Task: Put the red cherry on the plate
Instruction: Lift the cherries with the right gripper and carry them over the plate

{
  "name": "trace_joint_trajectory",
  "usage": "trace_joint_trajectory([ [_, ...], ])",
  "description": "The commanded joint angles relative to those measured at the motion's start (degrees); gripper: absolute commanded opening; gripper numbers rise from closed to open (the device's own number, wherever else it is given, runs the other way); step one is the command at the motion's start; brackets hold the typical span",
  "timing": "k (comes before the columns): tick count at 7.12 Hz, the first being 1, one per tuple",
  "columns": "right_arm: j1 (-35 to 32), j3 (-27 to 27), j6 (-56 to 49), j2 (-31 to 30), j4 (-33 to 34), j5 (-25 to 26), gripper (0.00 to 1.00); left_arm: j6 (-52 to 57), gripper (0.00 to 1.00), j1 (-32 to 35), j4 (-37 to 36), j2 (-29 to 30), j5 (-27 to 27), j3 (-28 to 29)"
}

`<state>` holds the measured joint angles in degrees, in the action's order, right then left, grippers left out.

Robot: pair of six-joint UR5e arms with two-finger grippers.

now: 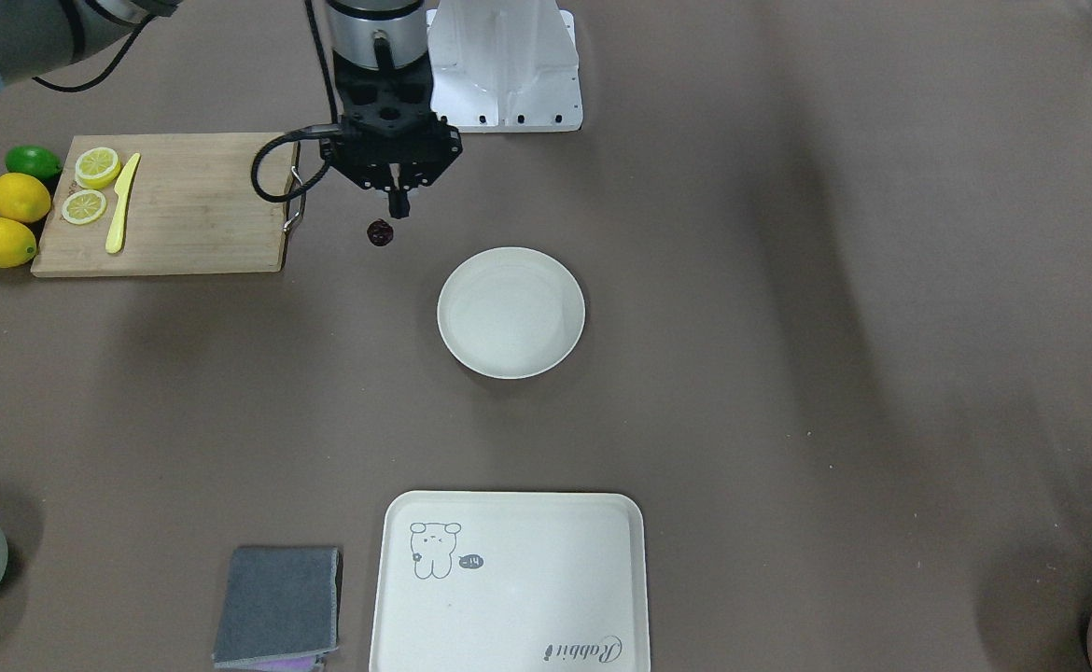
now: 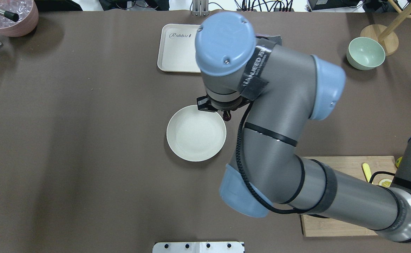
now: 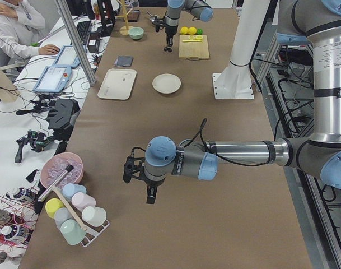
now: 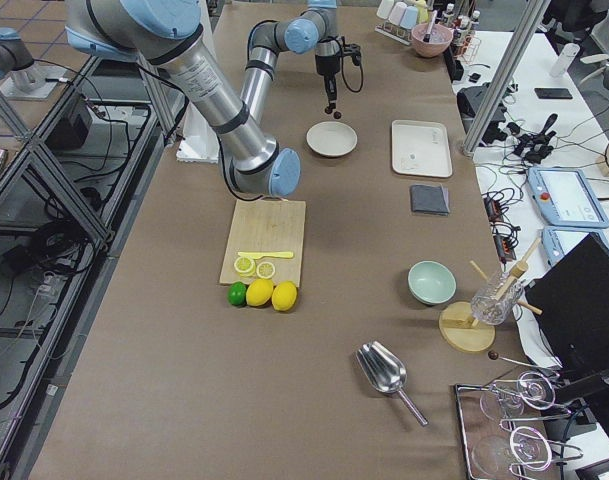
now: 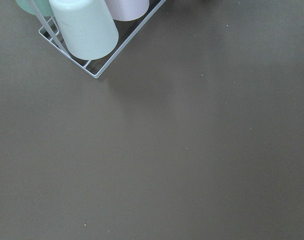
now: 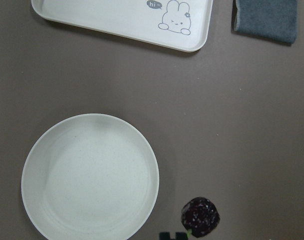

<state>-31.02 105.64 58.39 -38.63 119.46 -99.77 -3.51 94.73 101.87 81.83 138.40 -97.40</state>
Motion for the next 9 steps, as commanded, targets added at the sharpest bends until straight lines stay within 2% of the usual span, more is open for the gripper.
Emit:
trace_joint_trajectory([
  [1,3.67,-6.39,5.21,1.1,-3.77,5.25,0.0,0.08,0.98,0.01,-0.27,-0.96,0.11,-0.15],
  [2,3.94,-9.11,5.42,1.1,-6.93,5.55,0.0,0.08,0.98,-0.07,-0.35,-0.88,0.11,-0.33],
  [4,3.95,-21.99,6.03,4.59,-18.15,5.72,0.0,0.17,0.98,0.1,-0.18,-1.41,0.11,-0.16],
  [5,4.73,-26.06,7.95,5.31,-22.56,6.68,0.0,0.17,0.98,0.1,-0.09,-2.63,0.2,-0.33],
  [7,7.1,-27.86,7.71,5.06,-24.01,8.27,0.0,0.17,0.98,0.54,0.26,-3.95,0.2,-0.07],
  [8,9.89,-28.12,8.05,4.53,-24.18,12.01,0.0,0.17,0.98,1.24,0.44,-4.74,0.2,-0.42],
  [9,11.49,-27.52,8.67,4.61,-24.19,13.01,0.0,0.25,0.98,3.07,0.26,-5.1,0.2,-0.85],
])
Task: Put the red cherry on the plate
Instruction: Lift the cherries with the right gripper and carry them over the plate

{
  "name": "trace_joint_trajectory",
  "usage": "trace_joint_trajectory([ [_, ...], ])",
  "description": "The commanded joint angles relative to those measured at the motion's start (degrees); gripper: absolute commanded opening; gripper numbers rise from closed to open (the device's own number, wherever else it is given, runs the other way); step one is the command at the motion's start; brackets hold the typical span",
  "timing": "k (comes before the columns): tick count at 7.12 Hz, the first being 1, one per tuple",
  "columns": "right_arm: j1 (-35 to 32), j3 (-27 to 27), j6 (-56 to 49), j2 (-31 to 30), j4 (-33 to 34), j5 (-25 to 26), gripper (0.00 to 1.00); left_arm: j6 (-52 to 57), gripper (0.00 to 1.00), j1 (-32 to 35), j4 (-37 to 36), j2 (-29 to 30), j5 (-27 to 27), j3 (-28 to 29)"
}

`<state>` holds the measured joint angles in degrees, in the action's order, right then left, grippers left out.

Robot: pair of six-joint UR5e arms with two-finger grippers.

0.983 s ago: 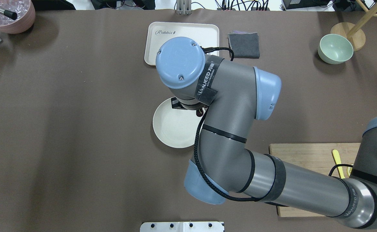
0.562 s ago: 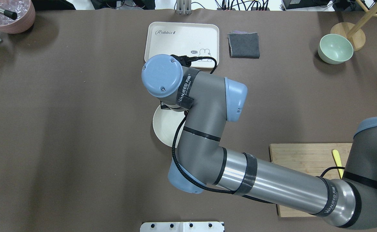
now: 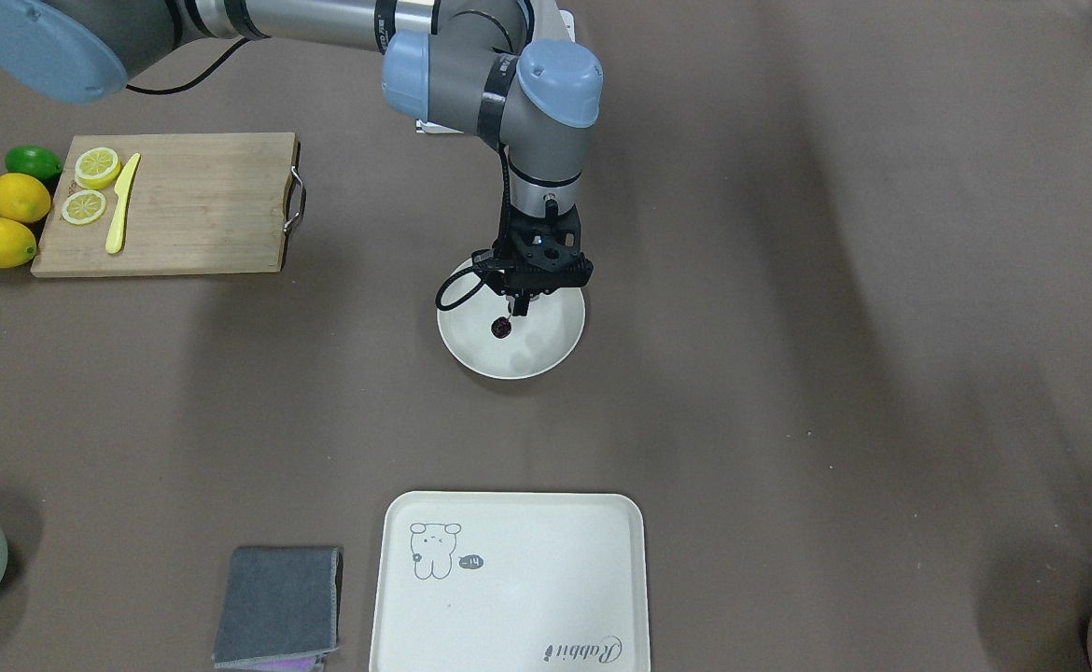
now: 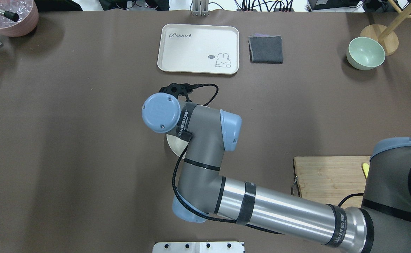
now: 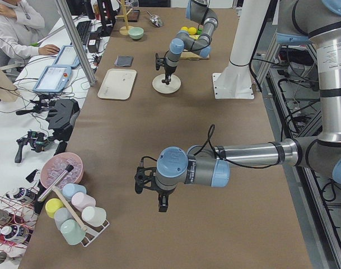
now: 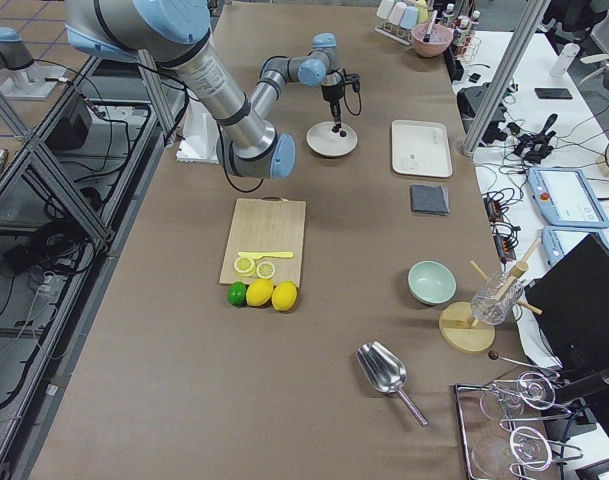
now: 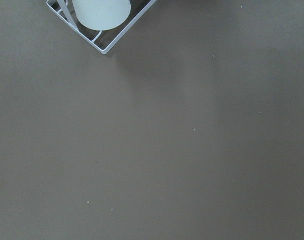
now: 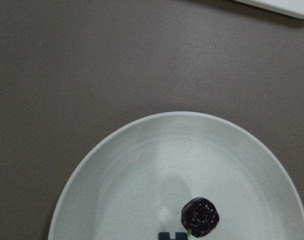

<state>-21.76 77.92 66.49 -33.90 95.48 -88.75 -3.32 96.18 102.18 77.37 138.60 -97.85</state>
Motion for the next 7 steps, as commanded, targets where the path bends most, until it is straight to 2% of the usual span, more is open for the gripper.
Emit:
trace_joint_trajectory([
  [1,2.68,1.09,0.57,-0.55,-0.11,2.09,0.0,0.15,0.98,1.9,0.04,-1.94,0.0,-1.28],
  [5,1.64,1.01,-0.22,-1.43,-0.2,2.26,0.0,0.24,0.98,2.87,0.13,-4.5,0.09,-3.13],
  [6,1.37,1.18,-0.13,-1.08,-0.29,2.26,0.77,0.24,0.98,2.96,0.04,-4.5,0.09,-3.13],
  [7,0.76,1.88,0.13,-0.91,-0.2,2.0,1.0,0.15,0.98,3.13,0.04,-4.5,0.09,-3.13],
])
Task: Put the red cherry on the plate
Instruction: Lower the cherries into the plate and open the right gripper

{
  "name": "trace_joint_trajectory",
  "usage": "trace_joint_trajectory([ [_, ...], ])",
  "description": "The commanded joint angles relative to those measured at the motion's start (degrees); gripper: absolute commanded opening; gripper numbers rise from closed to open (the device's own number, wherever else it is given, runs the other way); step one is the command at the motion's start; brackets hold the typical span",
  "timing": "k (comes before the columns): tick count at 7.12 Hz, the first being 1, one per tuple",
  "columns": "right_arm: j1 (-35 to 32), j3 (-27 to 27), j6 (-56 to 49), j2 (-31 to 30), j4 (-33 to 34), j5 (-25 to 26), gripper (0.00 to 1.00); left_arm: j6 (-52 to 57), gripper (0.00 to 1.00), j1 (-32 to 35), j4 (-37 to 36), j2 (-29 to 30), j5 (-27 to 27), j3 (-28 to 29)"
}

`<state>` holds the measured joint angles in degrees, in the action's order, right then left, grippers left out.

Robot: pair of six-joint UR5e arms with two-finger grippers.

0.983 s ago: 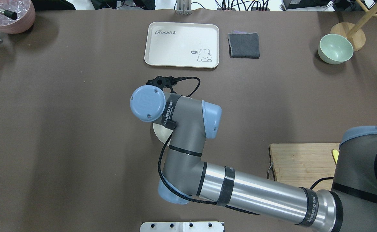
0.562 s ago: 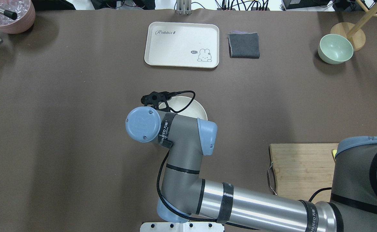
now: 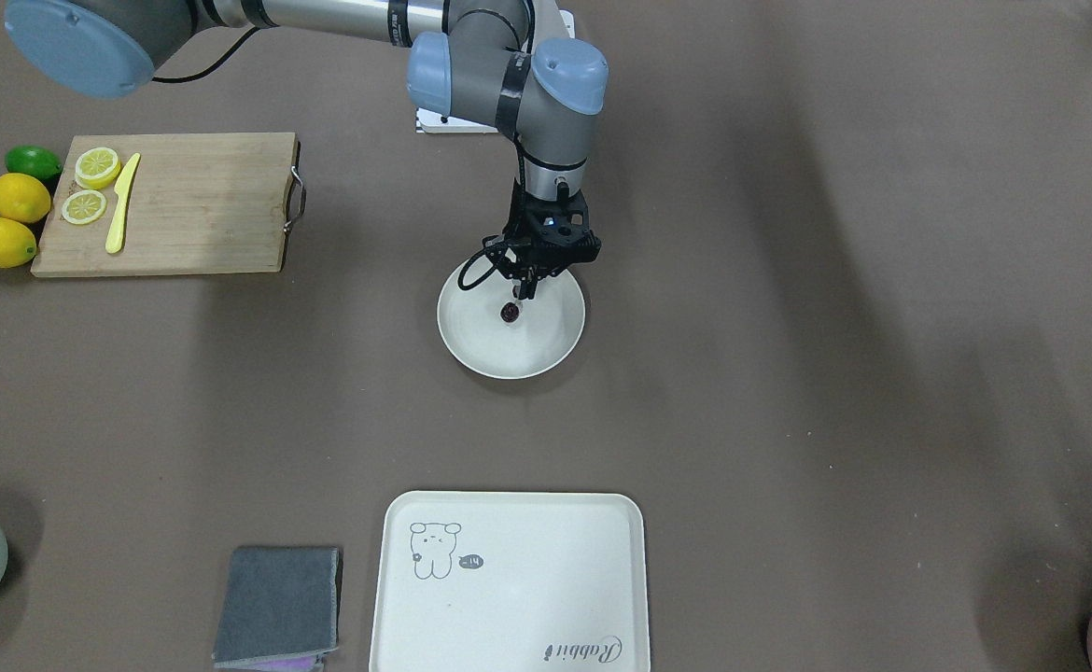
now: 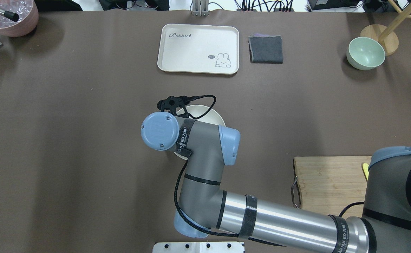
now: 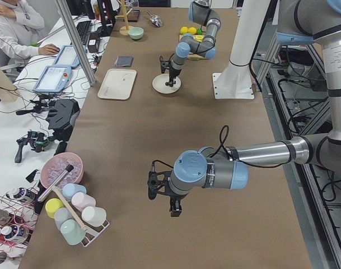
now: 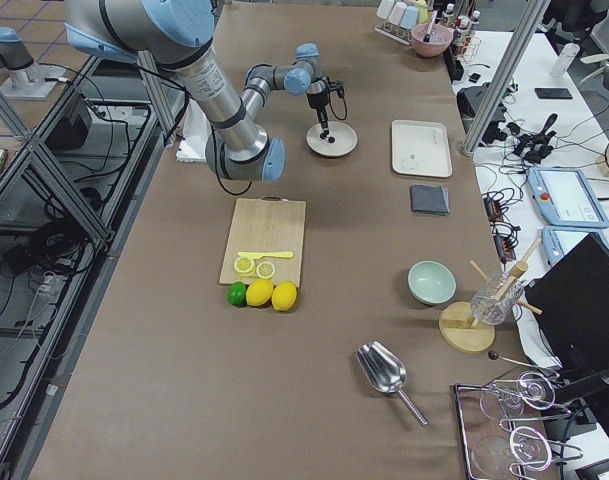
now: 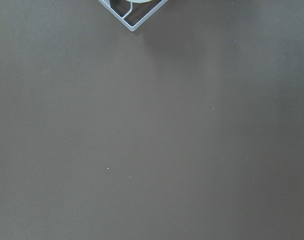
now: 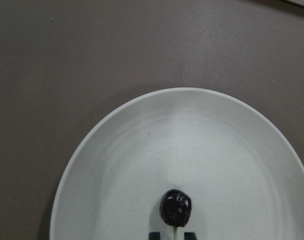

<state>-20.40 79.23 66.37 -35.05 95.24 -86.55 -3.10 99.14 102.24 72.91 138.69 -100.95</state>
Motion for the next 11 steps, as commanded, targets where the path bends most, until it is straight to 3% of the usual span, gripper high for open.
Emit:
trace_joint_trajectory([
  [1,-1.13,0.84,-0.19,-0.02,0.04,-0.46,1.0,0.02,0.98,0.18,-0.03,-0.14,0.0,-0.04],
  [2,-3.4,3.02,-1.24,-0.89,0.64,-3.25,1.0,-0.07,0.98,0.18,-0.11,-0.05,-0.08,0.14],
  [5,-15.93,25.72,-16.65,-19.21,5.72,-15.0,1.0,1.24,0.98,0.18,-0.03,-0.4,0.0,-0.03],
  [6,-21.99,28.32,-22.46,-24.14,6.1,-21.14,1.0,2.9,0.98,0.09,-0.11,-0.66,-0.08,0.31],
  [8,-30.01,30.19,-35.29,-33.99,5.4,-24.35,1.0,3.01,0.98,-0.17,-0.29,0.03,-0.09,0.14],
  [11,-43.28,29.23,-52.52,-52.87,-9.23,-32.43,1.0,8.18,0.98,-0.61,-0.2,0.73,-0.17,-0.03],
])
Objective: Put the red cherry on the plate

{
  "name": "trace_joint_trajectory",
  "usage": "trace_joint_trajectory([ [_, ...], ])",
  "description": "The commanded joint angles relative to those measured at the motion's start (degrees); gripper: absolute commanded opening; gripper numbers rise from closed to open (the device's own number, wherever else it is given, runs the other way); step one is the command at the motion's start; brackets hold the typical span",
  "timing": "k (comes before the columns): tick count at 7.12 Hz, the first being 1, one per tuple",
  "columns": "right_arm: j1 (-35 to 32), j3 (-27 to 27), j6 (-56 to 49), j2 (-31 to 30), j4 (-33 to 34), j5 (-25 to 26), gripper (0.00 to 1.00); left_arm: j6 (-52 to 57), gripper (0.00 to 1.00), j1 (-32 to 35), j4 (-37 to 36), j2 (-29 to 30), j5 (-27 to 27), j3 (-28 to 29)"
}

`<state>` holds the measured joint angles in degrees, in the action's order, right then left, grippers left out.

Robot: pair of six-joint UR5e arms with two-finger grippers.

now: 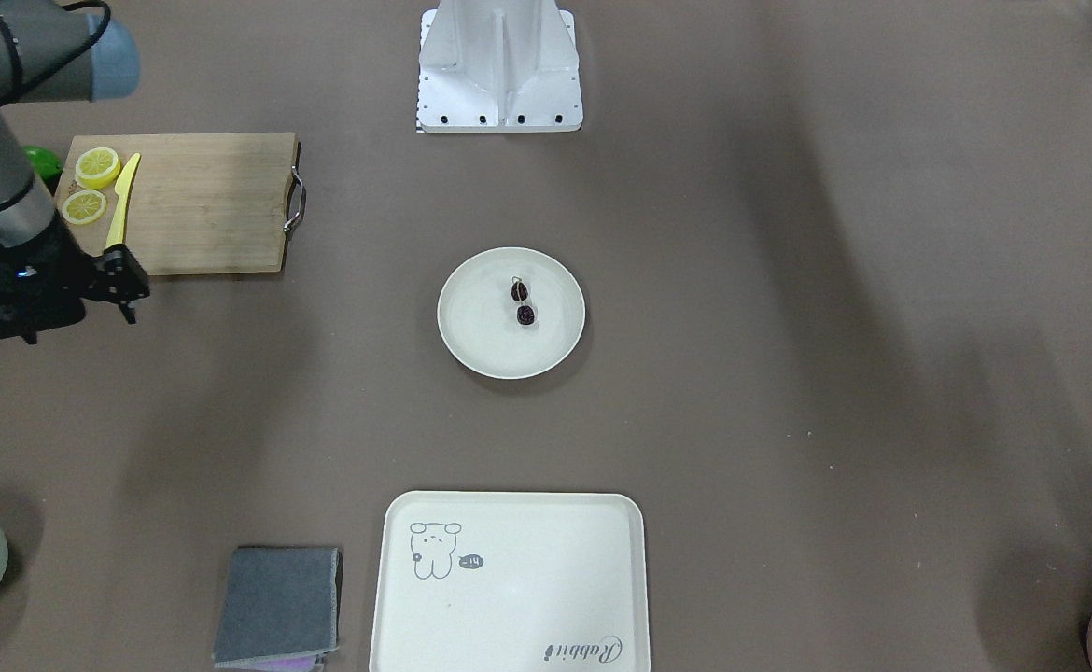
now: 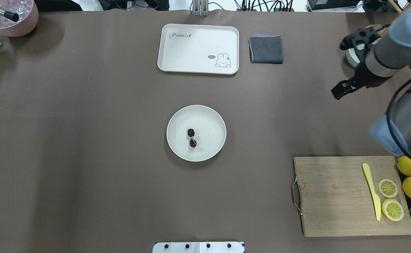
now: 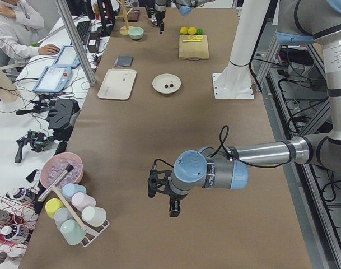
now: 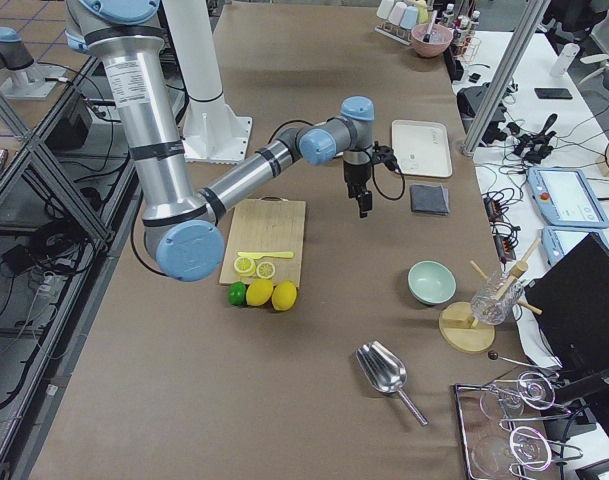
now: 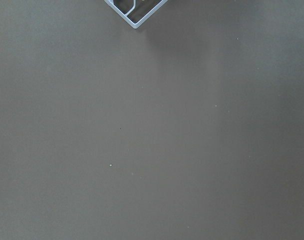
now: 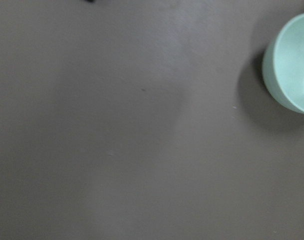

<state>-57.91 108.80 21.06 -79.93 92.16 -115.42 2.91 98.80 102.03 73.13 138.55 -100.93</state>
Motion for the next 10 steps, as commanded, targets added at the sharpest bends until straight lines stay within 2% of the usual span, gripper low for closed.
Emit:
trace_joint_trajectory([
  [1,-11.47,-0.34,-13.52,-12.31,-7.68,-8.19,1.0,2.1,0.98,-2.54,-0.25,2.26,-0.29,0.37],
  [2,-17.27,-0.08,-18.63,-13.92,-7.17,-13.37,1.0,1.76,0.98,-5.17,-0.25,3.32,-0.56,1.25],
  [4,-24.33,-0.07,-21.82,-15.86,-6.73,-19.8,1.0,1.75,0.98,-7.29,-0.08,3.95,-0.91,1.78],
  [5,-28.19,-1.03,-28.29,-15.78,-3.34,-23.41,1.0,2.1,0.98,-7.39,0.1,4.03,-1.34,1.79],
  [7,-33.04,-1.65,-40.43,-15.87,5.18,-23.53,1.0,3.76,0.98,-9.66,2.27,3.25,-2.14,1.78],
  [8,-35.76,-4.62,-44.4,-15.95,5.92,-23.62,1.0,3.86,0.98,-9.85,2.29,2.89,-3.53,1.79],
  [10,-39.63,-10.24,-44.79,-15.52,5.93,-22.4,1.0,3.77,0.98,-9.5,2.47,2.37,-5.04,2.14],
])
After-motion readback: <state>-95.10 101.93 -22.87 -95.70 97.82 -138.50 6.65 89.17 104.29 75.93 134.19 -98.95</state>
